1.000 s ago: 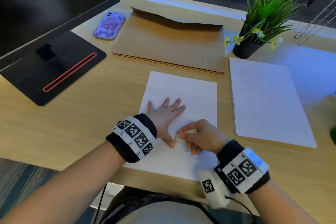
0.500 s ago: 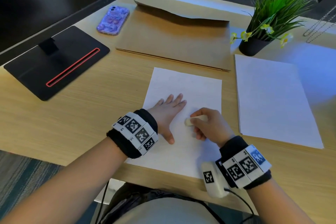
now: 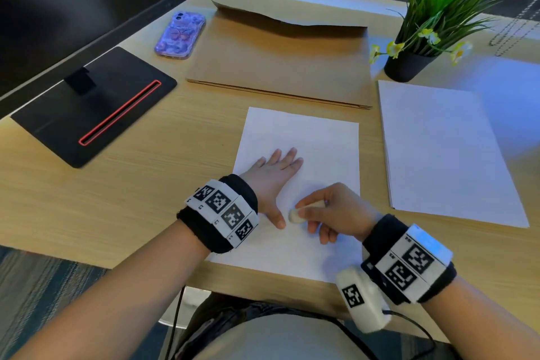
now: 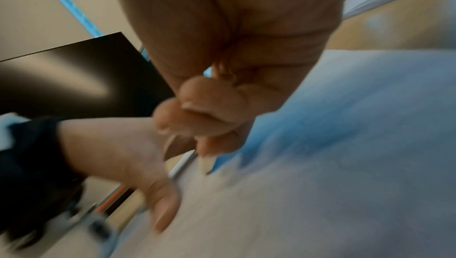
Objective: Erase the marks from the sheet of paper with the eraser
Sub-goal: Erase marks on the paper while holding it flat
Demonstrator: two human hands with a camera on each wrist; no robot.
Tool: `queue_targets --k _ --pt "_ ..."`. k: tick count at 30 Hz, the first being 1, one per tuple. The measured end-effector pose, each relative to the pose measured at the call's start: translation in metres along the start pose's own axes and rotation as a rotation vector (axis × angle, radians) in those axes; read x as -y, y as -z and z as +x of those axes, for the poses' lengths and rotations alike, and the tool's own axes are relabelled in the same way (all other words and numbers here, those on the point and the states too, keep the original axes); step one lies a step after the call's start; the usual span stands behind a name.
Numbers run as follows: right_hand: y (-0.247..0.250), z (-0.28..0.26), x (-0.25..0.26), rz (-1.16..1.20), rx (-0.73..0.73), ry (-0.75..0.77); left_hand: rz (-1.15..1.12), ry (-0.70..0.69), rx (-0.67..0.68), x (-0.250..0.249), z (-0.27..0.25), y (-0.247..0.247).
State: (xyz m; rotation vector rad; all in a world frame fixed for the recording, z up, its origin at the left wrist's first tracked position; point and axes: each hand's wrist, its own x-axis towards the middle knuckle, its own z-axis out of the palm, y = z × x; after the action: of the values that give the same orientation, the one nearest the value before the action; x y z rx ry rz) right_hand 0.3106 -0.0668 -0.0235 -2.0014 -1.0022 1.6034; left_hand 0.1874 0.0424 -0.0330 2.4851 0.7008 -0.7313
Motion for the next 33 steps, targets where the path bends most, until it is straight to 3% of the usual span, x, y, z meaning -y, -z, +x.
queue_targets --k 5,10,15,20,25,30,33 --pt "0.014 0.017 0.005 0.188 -0.335 0.069 0.028 0.013 -0.002 -0.001 -0.001 0.000" --pt "-0.010 0.005 0.005 -0.017 -0.035 0.050 0.051 0.025 0.011 0.000 -0.001 0.000" --pt "0.004 0.017 0.014 0.093 -0.326 0.096 0.028 0.019 0.002 0.000 -0.002 0.000" --pt "-0.009 0.002 0.009 -0.092 -0.004 0.050 0.053 0.020 0.004 0.001 -0.001 -0.001" --pt "0.008 0.018 0.015 0.045 -0.279 0.084 0.030 0.020 0.003 0.000 -0.003 0.000" --pt "-0.003 0.003 0.004 -0.088 0.020 0.022 0.048 0.018 0.010 0.000 -0.002 0.000" --pt "0.015 0.015 0.005 0.003 -0.224 0.044 0.030 0.023 0.011 0.000 -0.002 0.000"
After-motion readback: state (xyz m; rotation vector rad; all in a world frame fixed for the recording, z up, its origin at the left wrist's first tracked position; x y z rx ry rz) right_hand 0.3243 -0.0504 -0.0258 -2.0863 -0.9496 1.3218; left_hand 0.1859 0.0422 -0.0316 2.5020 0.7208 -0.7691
